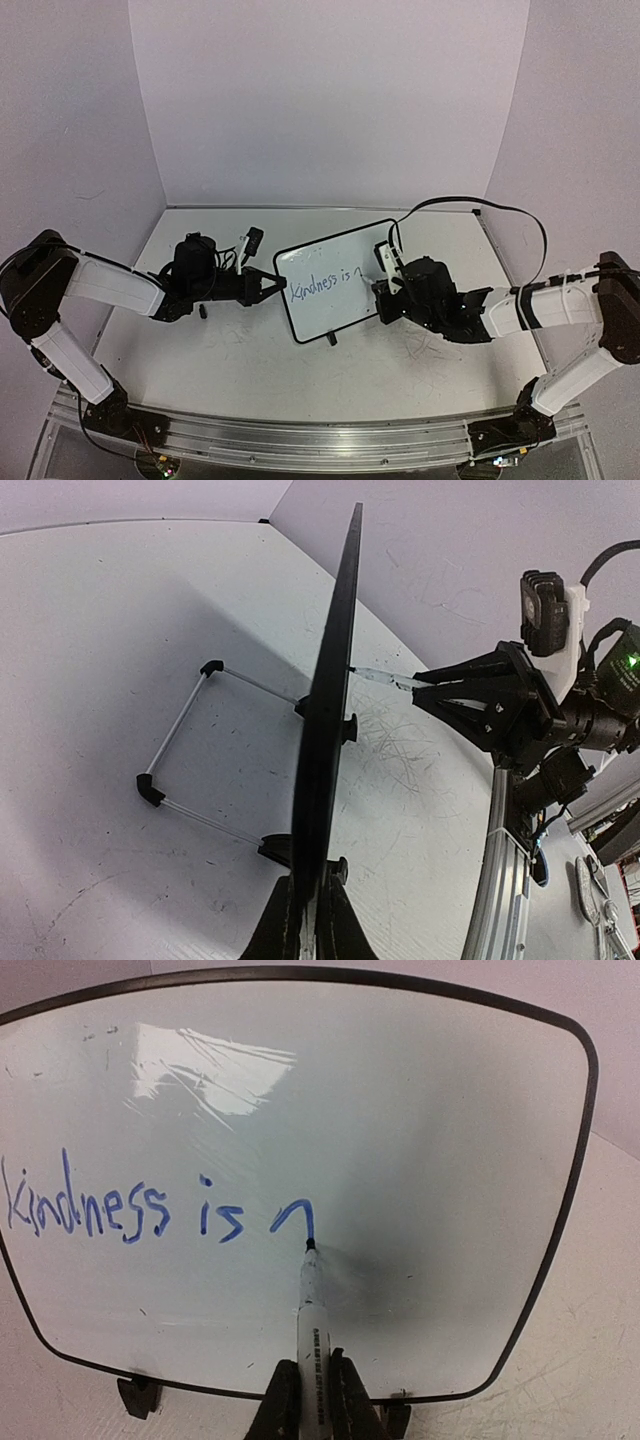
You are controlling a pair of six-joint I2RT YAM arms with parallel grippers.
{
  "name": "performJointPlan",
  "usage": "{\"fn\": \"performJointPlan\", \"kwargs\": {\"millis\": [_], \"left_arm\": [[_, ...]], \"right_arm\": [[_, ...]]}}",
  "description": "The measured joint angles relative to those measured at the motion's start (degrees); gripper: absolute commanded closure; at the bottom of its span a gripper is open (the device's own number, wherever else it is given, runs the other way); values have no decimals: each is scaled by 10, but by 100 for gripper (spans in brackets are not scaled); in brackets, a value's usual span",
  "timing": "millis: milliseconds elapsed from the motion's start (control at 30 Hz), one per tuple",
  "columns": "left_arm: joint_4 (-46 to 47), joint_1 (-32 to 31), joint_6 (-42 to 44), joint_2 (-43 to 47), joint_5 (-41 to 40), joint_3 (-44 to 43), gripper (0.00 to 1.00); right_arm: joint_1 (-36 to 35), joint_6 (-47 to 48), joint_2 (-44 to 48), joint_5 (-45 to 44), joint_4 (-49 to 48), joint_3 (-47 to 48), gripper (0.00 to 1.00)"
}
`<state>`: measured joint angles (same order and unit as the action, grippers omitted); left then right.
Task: Write a sentence on the whiteboard
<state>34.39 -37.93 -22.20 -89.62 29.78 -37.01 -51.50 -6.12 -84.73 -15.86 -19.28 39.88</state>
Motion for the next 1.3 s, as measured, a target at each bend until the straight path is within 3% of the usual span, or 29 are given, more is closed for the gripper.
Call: {"fn": "performJointPlan", "kwargs": {"millis": [1300], "left_arm": [[0, 0, 0, 0, 0, 0, 100]], "right_arm": [[0, -5, 0, -32, 10, 20, 100]]}}
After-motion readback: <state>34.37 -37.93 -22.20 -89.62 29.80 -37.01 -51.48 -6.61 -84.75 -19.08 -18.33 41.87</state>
